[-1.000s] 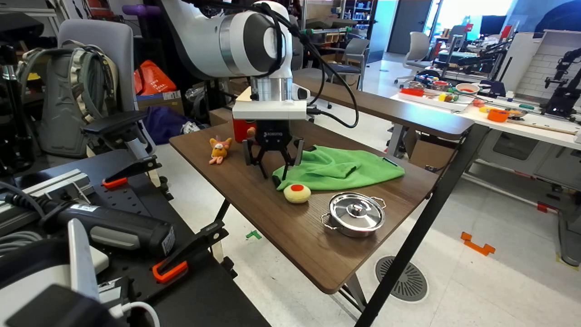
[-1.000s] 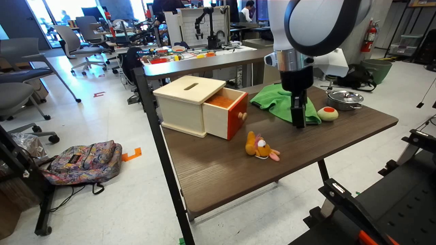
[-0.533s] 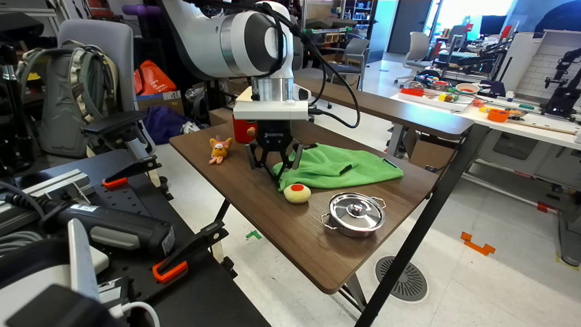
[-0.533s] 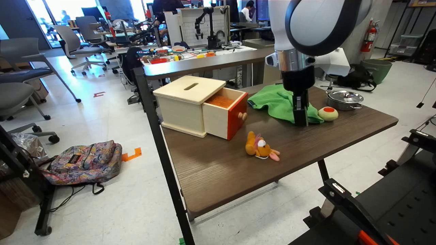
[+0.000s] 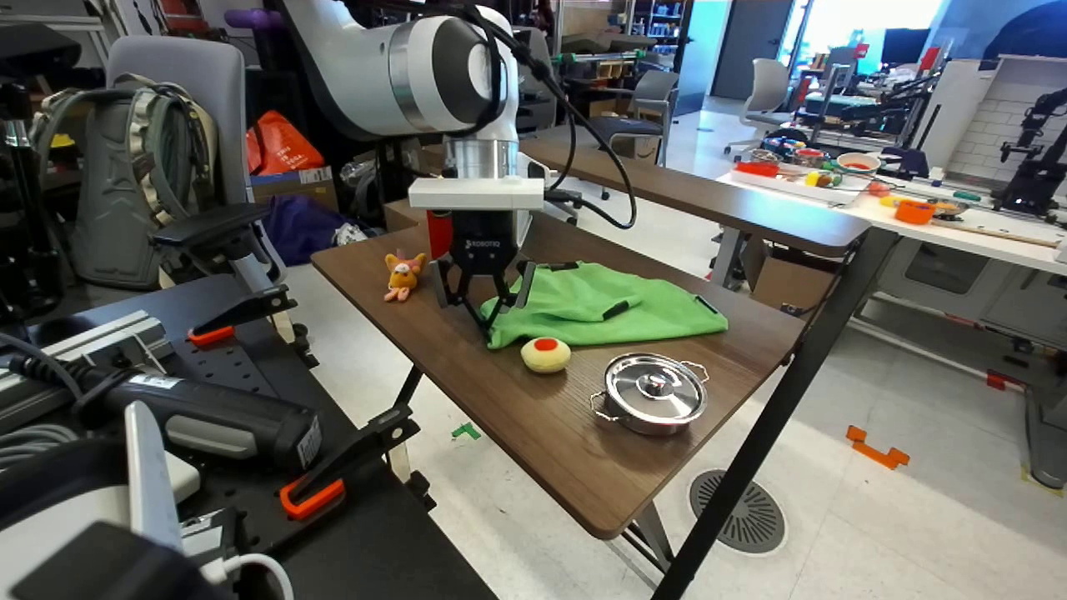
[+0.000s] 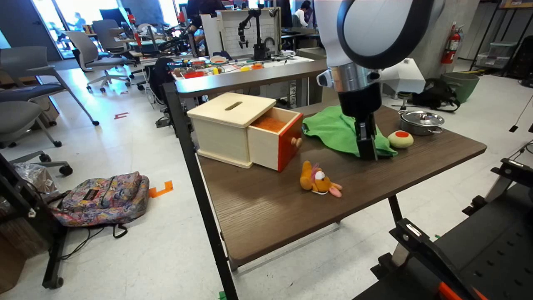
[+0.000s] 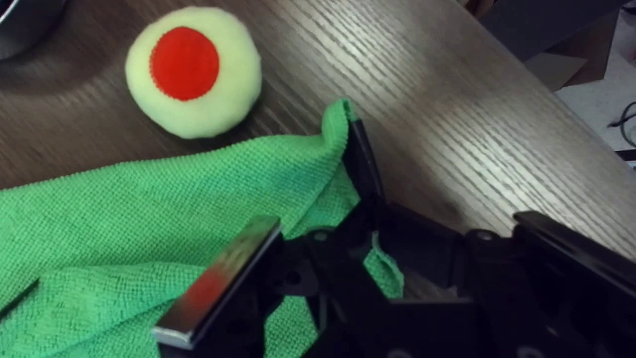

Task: Fold the green towel

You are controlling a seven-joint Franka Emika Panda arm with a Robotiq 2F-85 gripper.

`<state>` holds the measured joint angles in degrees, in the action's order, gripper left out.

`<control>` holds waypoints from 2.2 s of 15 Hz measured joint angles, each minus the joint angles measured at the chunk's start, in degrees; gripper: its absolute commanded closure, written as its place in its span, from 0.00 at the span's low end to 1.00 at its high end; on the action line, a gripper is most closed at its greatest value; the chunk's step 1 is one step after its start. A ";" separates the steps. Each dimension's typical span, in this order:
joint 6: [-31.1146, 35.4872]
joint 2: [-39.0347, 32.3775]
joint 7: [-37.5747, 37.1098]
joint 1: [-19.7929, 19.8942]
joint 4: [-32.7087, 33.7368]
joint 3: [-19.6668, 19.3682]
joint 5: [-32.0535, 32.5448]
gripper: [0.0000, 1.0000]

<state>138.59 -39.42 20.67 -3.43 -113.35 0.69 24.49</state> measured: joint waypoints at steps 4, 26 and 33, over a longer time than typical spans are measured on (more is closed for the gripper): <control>0.00 2.80 -0.85 -1.66 -2.04 0.42 -0.02 0.97; -8.76 1.42 3.44 7.24 17.77 1.23 -15.37 0.97; -17.12 -10.01 -0.16 7.20 33.17 -0.40 -15.26 0.97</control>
<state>121.46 -49.43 20.51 3.77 -80.18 0.29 9.23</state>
